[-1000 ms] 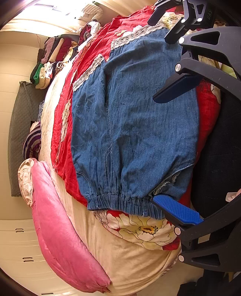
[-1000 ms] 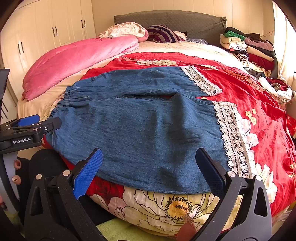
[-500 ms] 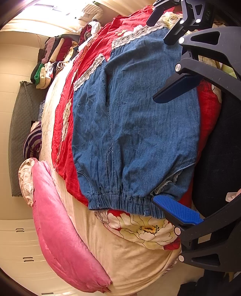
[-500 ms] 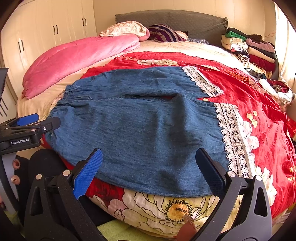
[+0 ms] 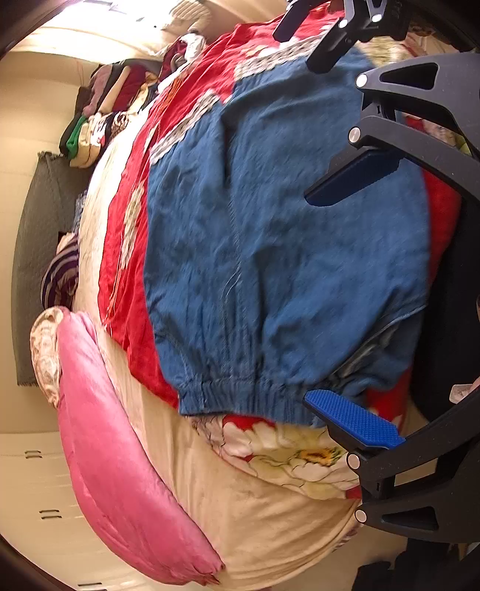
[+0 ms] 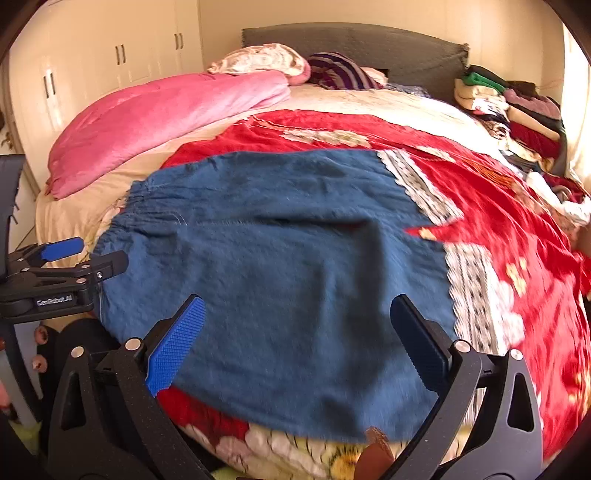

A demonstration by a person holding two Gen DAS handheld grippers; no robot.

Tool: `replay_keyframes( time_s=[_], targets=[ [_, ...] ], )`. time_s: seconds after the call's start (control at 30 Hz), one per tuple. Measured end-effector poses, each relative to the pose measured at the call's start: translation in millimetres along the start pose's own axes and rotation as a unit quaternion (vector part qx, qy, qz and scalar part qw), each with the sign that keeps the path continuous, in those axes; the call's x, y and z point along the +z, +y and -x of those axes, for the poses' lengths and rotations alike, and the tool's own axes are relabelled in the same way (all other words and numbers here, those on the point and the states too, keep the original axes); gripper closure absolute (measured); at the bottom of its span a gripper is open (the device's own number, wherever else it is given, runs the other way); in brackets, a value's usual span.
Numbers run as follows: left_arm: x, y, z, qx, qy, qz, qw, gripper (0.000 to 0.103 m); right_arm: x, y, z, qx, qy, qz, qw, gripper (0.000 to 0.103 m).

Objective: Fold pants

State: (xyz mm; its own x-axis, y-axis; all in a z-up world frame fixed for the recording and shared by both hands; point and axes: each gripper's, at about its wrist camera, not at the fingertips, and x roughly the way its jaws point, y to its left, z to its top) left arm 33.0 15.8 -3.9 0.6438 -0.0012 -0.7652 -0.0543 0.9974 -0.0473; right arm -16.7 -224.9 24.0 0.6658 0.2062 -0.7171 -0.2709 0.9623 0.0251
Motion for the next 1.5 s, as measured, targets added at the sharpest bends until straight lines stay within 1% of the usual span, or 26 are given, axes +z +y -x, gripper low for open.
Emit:
replay_keyframes(
  time_s=[0.2,0.23,0.33,0.43,0.47,0.6,0.67,0.77,0.87,0.97,1.0,1.07,1.13,1.23,1.27,1.33,1.37,1.4,1.43,1.5],
  targets=[
    [28,33,-21,0.019,0.006,0.034,0.9992,0.004,38,3,-28,0.037,0.01,0.0,0.999,0.008],
    [31,37,-23,0.02,0.007,0.039,0.999,0.004,43,5,-33,0.037,0.01,0.002,0.999,0.008],
    [44,57,-34,0.028,0.008,0.059,0.9979,0.004,61,12,-49,0.035,0.008,0.024,0.999,0.008],
    [59,78,-46,0.037,0.008,0.081,0.996,0.004,80,14,-69,0.056,0.019,0.036,0.998,0.008],
    [64,85,-50,0.04,0.008,0.087,0.9954,0.004,88,16,-77,0.053,0.022,0.046,0.997,0.008],
    [80,107,-67,0.052,0.011,0.105,0.993,0.004,110,25,-103,0.057,0.024,0.087,0.994,0.008],
    [88,116,-76,0.053,0.017,0.11,0.9924,0.004,119,25,-116,0.068,0.03,0.091,0.993,0.008],
    [98,128,-92,0.05,0.026,0.109,0.9925,0.004,135,26,-140,0.084,0.044,0.089,0.992,0.008],
    [107,137,-110,0.05,0.039,0.107,0.9922,0.004,148,27,-155,0.09,0.05,0.091,0.991,0.008],
    [111,138,-124,0.042,0.053,0.099,0.9928,0.004,160,31,-169,0.09,0.051,0.104,0.989,0.008],
    [113,138,-130,0.043,0.056,0.095,0.9929,0.004,165,35,-175,0.097,0.052,0.114,0.987,0.008],
    [114,138,-137,0.035,0.059,0.093,0.9933,0.004,170,38,-182,0.1,0.051,0.127,0.986,0.008],
    [114,137,-143,0.018,0.06,0.096,0.9934,0.004,176,44,-192,0.096,0.048,0.147,0.983,0.008],
    [114,136,-147,0.01,0.048,0.093,0.9945,0.005,180,52,-207,0.099,0.049,0.171,0.979,0.008],
    [114,136,-146,0.01,0.045,0.09,0.9949,0.007,181,56,-213,0.102,0.053,0.179,0.977,0.008],
    [114,136,-148,0.005,0.039,0.086,0.9955,0.032,182,60,-221,0.103,0.055,0.191,0.975,0.008],
    [114,136,-149,-0.01,0.039,0.087,0.9954,0.05,183,62,-225,0.102,0.056,0.197,0.974,0.008],
    [113,136,-149,-0.027,0.037,0.09,0.9949,0.059,184,64,-229,0.101,0.058,0.202,0.973,0.008],
    [113,133,-147,-0.025,0.032,0.085,0.9956,0.06,185,65,-232,0.101,0.059,0.206,0.971,0.008],
    [112,126,-137,-0.02,0.014,0.063,0.9977,0.067,185,70,-238,0.102,0.061,0.221,0.968,0.008]
  ],
)
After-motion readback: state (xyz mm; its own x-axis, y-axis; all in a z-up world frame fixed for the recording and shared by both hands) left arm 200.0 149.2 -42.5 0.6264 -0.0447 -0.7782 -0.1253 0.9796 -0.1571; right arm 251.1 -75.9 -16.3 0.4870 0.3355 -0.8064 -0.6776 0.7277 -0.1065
